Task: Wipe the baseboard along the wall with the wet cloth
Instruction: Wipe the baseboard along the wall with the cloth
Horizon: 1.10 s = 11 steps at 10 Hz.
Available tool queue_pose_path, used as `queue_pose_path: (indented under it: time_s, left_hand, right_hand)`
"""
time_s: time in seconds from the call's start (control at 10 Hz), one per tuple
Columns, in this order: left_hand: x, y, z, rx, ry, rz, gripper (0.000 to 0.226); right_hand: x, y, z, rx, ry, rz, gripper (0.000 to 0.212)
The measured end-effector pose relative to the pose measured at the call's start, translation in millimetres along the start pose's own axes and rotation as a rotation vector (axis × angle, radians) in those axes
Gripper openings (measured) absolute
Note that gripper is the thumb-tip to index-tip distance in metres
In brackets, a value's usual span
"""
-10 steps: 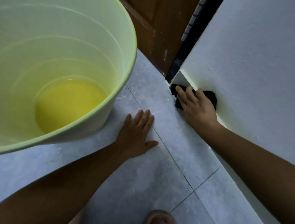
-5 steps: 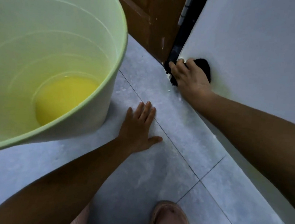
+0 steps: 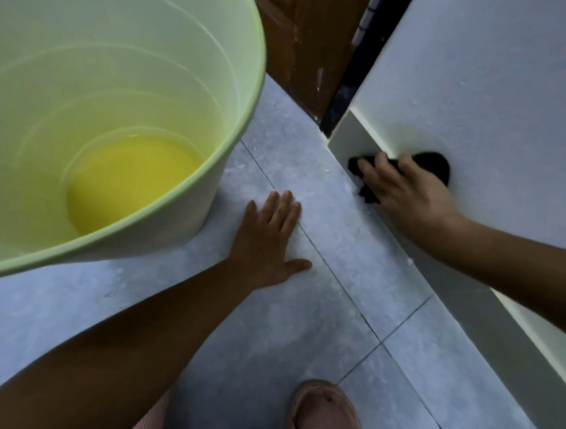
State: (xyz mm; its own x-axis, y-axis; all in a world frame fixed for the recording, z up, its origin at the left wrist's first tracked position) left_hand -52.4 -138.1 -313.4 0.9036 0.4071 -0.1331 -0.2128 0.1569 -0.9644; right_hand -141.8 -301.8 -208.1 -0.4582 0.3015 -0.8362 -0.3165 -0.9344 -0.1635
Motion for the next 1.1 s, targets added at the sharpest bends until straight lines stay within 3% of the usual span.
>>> queue_pose_path:
  time_s: [0.1, 0.3, 0.6, 0.8, 0.9, 1.1]
  left_hand:
    - [0, 0, 0, 0.004, -0.001, -0.007, 0.101]
    - [0, -2, 0, 0.006, -0.006, 0.002, 0.101]
    - [-1, -1, -1, 0.000, -0.004, 0.002, 0.102]
    - [-1, -2, 0, 0.024, -0.011, 0.038, 0.103]
    - [-5, -5, -1, 0.044, -0.009, 0.026, 0.097]
    - [-35, -5, 6, -0.012, 0.158, 0.003, 0.077]
  right_hand:
    - [-27, -15, -33, -0.013, 0.100, -0.043, 0.060]
    - [-12, -18, -49, 0.014, 0.131, -0.150, 0.061]
    - [36, 12, 36, 0.021, 0.084, -0.221, 0.053]
    - [-13, -12, -20, -0.045, 0.212, -0.283, 0.054]
    - [-12, -19, -36, -0.031, 0.197, -0.272, 0.053]
    - [34, -2, 9, 0.054, 0.105, -0.286, 0.052]
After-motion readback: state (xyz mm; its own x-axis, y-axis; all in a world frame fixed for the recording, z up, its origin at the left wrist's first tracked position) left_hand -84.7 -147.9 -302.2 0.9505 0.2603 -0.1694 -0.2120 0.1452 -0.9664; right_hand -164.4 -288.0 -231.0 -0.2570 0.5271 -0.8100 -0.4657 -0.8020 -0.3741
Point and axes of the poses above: each hand's wrist, its own z-axis away from the middle knuckle, its own y-axis out of the palm, x = y × z, the point moved 3 cm from there along -z, towards the middle knuckle, and after that the axes turned 3 degrees about -x, right-handed, at the moved point
